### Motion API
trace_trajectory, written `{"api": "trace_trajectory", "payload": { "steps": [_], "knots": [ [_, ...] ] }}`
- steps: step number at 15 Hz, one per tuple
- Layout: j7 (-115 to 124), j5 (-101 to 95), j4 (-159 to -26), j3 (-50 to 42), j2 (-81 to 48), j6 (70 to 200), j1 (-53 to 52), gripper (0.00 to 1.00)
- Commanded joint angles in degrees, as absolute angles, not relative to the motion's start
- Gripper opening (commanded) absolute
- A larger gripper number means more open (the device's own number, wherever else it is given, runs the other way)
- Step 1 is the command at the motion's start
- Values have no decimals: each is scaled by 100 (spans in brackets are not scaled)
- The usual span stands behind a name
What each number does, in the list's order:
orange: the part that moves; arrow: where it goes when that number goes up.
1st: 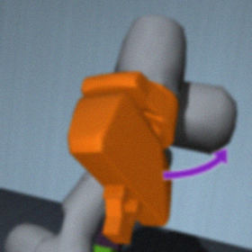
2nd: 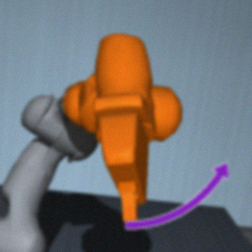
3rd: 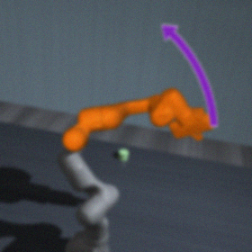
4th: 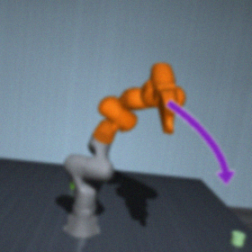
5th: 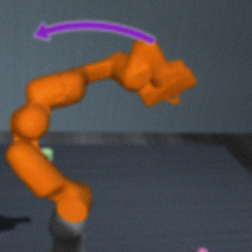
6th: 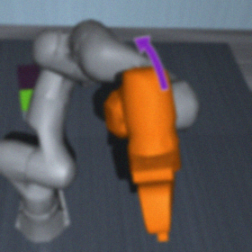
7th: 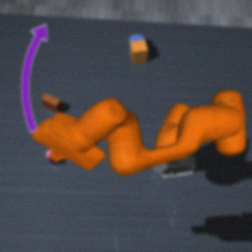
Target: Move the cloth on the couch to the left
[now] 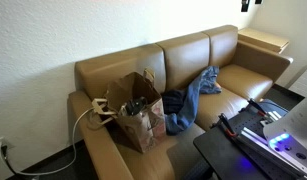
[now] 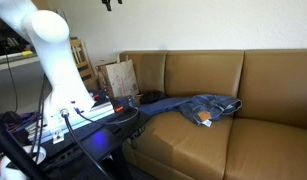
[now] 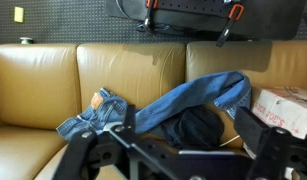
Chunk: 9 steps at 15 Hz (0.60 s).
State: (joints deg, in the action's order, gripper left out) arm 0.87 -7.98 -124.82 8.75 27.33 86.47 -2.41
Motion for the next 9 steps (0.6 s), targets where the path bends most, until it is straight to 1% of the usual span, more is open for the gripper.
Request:
{"api": "trace_trajectory", "payload": {
  "steps": [1, 6, 9],
  "knots": [
    [131, -834, -12462, 782, 2716, 8622, -363, 100],
    [131, -834, -12462, 782, 2716, 8622, -362, 100],
    [1098, -516, -12407, 881, 2726, 8233, -247, 100]
  ]
}}
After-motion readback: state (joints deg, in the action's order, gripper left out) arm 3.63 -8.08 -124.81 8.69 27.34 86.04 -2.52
